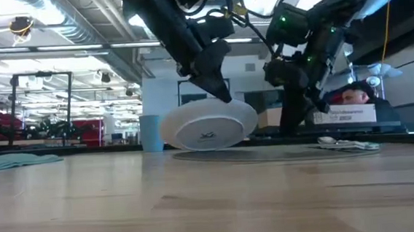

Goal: Set table place
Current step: Put the blue plate on the brown mat

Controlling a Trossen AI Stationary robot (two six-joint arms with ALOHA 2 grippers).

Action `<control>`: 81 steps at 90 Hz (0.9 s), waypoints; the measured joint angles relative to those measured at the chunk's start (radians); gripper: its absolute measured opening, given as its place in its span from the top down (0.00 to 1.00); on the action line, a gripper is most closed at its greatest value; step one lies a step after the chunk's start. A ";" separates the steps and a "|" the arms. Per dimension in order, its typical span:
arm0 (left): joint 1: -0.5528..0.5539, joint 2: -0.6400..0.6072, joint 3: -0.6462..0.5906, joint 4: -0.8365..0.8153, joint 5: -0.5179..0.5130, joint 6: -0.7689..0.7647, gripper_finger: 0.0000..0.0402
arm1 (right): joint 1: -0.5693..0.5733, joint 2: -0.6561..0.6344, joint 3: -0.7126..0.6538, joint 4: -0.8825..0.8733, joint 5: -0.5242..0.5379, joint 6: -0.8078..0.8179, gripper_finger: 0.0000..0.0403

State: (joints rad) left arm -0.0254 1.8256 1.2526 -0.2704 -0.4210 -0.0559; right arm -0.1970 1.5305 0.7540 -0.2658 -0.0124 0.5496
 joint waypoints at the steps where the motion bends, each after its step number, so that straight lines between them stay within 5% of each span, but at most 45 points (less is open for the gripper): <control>1: 0.000 0.000 0.000 0.000 0.000 0.000 1.00 | 0.000 -0.002 0.000 -0.001 0.000 0.000 1.00; 81: 0.001 0.000 0.000 -0.003 0.066 -0.008 1.00 | 0.000 -0.135 0.002 0.001 -0.093 0.052 0.99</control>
State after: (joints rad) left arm -0.0242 1.8256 1.2530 -0.2729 -0.3547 -0.0643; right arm -0.1970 1.3956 0.7559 -0.2651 -0.1059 0.6014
